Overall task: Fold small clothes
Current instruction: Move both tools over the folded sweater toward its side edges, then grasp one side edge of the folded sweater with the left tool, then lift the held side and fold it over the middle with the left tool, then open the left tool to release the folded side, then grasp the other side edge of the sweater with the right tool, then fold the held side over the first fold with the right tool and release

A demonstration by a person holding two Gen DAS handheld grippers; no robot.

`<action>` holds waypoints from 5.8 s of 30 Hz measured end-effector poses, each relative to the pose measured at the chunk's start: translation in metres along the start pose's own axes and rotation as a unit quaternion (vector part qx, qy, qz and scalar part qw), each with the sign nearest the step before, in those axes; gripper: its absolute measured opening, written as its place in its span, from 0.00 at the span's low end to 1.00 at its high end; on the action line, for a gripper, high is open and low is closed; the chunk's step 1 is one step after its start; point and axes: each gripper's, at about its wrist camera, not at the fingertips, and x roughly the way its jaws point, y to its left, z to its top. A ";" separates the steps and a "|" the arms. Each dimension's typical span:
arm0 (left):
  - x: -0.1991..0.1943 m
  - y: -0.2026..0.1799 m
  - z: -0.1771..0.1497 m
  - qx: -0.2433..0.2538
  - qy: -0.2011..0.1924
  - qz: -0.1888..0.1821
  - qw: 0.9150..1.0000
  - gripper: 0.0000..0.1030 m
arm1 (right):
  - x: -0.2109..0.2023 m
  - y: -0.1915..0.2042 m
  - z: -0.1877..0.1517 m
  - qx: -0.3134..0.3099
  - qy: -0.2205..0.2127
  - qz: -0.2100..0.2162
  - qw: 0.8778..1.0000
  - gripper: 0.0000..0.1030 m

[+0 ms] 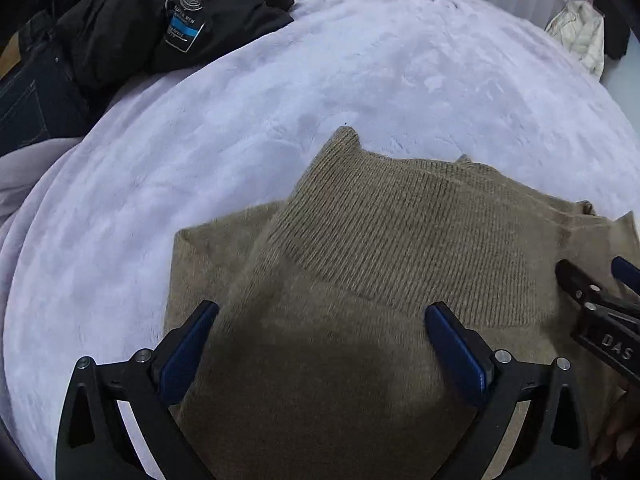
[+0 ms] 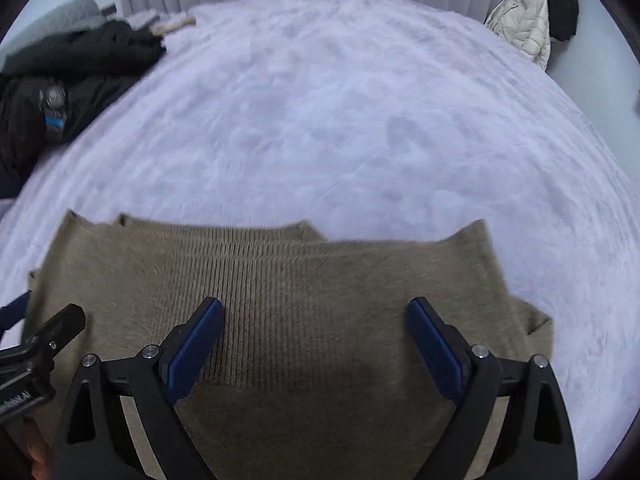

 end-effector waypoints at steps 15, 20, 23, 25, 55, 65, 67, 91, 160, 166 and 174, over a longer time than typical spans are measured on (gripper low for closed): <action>-0.040 0.122 -0.107 -0.077 -0.004 -0.198 0.977 0.99 | -0.083 0.005 -0.133 -0.016 -0.057 -0.013 0.998 0.93; -0.030 0.110 -0.087 -0.085 0.028 -0.248 0.965 0.99 | -0.102 0.007 -0.197 -0.032 -0.081 -0.026 0.996 0.99; -0.022 0.086 -0.069 -0.055 0.046 -0.238 0.969 0.99 | -0.106 0.006 -0.204 -0.028 -0.088 -0.023 0.995 0.99; -0.021 0.073 -0.060 -0.045 0.054 -0.249 0.966 0.99 | -0.111 0.001 -0.200 -0.020 -0.079 -0.012 0.997 0.99; -0.020 0.051 -0.066 0.004 -0.023 -0.179 0.984 0.80 | 0.007 0.030 0.009 0.020 0.017 -0.010 1.000 1.00; -0.035 0.059 -0.062 -0.003 -0.018 -0.178 0.984 0.21 | -0.026 0.032 -0.030 0.005 -0.008 -0.036 0.999 1.00; -0.036 0.059 -0.061 -0.008 -0.005 -0.173 0.985 0.21 | -0.033 0.039 -0.051 -0.007 -0.011 -0.046 0.999 1.00; -0.139 -0.078 -0.020 0.017 0.076 -0.073 0.994 0.19 | -0.142 -0.123 -0.202 0.003 -0.097 0.006 0.995 1.00; -0.080 -0.078 -0.184 0.113 -0.039 -0.115 0.986 1.00 | -0.080 -0.197 -0.182 0.134 -0.048 0.353 0.925 0.30; -0.127 -0.071 -0.192 0.130 -0.060 -0.173 0.975 1.00 | -0.101 -0.217 -0.173 0.156 -0.067 0.367 0.914 0.64; -0.124 -0.113 -0.147 0.099 -0.053 -0.196 0.974 1.00 | -0.064 -0.224 -0.106 0.189 -0.047 0.337 0.921 0.76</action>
